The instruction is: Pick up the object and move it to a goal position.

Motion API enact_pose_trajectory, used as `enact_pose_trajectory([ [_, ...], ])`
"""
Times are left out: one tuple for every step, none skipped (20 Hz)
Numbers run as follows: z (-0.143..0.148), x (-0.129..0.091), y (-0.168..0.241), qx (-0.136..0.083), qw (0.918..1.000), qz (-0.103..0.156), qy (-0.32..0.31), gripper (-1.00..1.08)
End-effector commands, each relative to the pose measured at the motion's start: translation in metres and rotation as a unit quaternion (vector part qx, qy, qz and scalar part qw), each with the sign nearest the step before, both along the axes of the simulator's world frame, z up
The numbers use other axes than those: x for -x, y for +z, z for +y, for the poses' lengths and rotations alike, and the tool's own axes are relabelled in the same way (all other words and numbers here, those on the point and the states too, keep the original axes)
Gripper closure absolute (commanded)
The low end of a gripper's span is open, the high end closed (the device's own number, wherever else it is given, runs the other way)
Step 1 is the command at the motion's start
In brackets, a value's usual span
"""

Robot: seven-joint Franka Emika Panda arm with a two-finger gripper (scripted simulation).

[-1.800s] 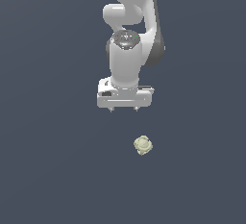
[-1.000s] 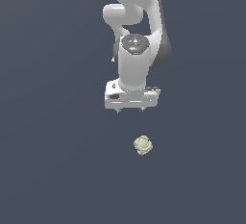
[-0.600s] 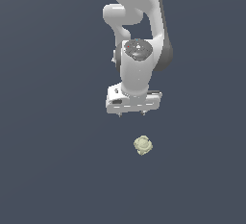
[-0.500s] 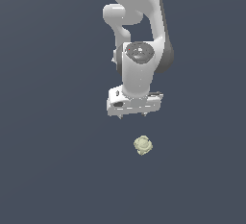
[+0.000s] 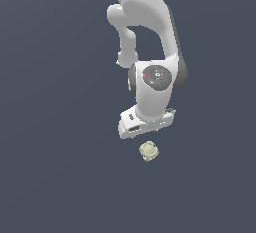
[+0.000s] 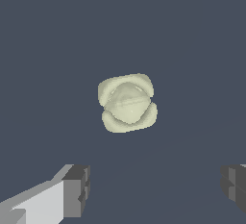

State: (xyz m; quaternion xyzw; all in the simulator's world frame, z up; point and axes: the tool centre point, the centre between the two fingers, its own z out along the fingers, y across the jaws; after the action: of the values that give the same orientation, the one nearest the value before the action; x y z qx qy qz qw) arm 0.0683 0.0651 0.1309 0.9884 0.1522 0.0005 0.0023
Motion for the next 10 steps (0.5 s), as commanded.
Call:
enact_pose_trajectory([
  [0.007,-0.011,-0.01,0.0,0.9997,0.0,0.025,-0.92],
  [0.01,-0.014,-0.014,0.0,0.9995,0.0,0.033,-0.92],
  [0.012,-0.018,-0.017,0.0,0.9992,0.001,0.041,-0.92],
  [0.014,-0.021,-0.02,-0.001,0.9988,0.001,0.048,-0.92],
  [0.016,-0.023,-0.023,-0.001,0.9985,0.001,0.055,-0.92],
  [0.018,-0.026,-0.026,-0.001,0.9982,0.001,0.061,-0.92],
  [0.019,-0.028,-0.029,-0.001,0.9978,0.001,0.066,-0.92],
  [0.021,-0.03,-0.031,-0.001,0.9975,0.001,0.071,-0.92],
  [0.022,-0.031,-0.033,-0.001,0.9971,0.001,0.076,-0.92],
  [0.023,-0.033,-0.035,-0.002,0.9968,0.001,0.08,-0.92],
])
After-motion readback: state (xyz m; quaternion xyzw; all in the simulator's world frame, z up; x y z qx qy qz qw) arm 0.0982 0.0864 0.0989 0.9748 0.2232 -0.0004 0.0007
